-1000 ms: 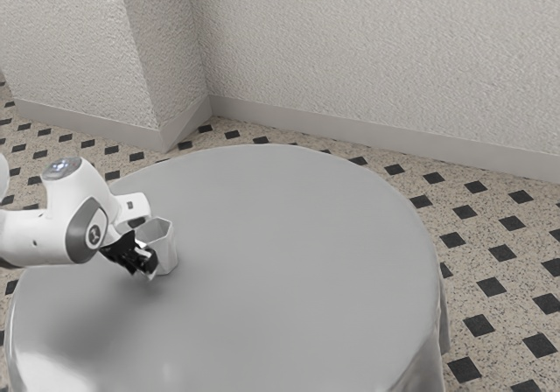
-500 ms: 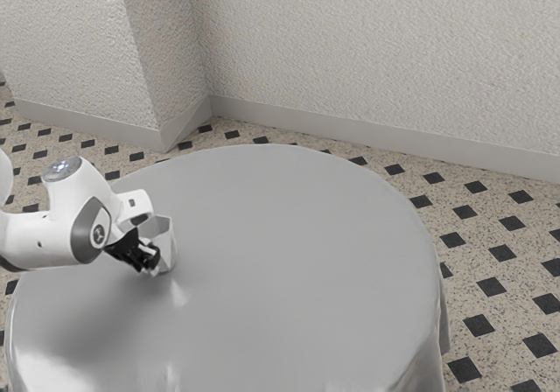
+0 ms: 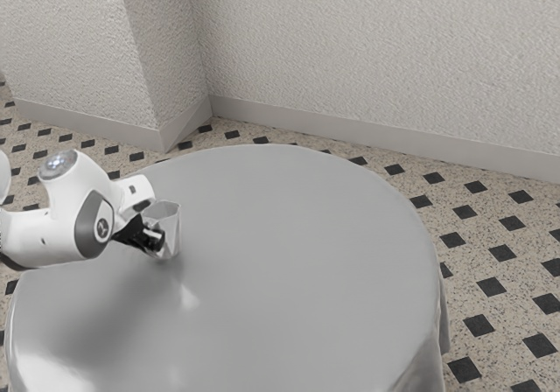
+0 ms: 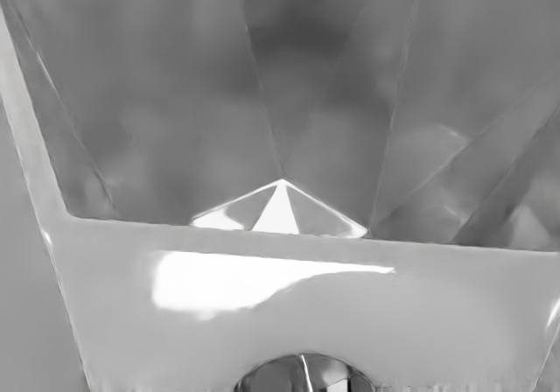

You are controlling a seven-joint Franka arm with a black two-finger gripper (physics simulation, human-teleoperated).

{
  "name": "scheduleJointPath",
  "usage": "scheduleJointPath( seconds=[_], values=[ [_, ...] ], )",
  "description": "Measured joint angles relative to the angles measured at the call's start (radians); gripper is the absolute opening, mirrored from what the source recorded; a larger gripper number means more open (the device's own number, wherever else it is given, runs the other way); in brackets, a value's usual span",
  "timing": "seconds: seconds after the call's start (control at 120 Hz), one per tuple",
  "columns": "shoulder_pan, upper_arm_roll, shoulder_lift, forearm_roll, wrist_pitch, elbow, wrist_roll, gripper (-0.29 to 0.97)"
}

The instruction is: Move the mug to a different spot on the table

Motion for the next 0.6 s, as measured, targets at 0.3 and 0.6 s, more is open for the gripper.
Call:
scheduleJointPath(
  seconds=[0.3, 0.6],
  values=[
    [-0.129, -0.042, 0.019, -0.036, 0.054, 0.010, 0.002, -0.01],
    [-0.181, -0.079, 0.139, -0.058, 0.101, 0.124, 0.007, -0.03]
  ],
)
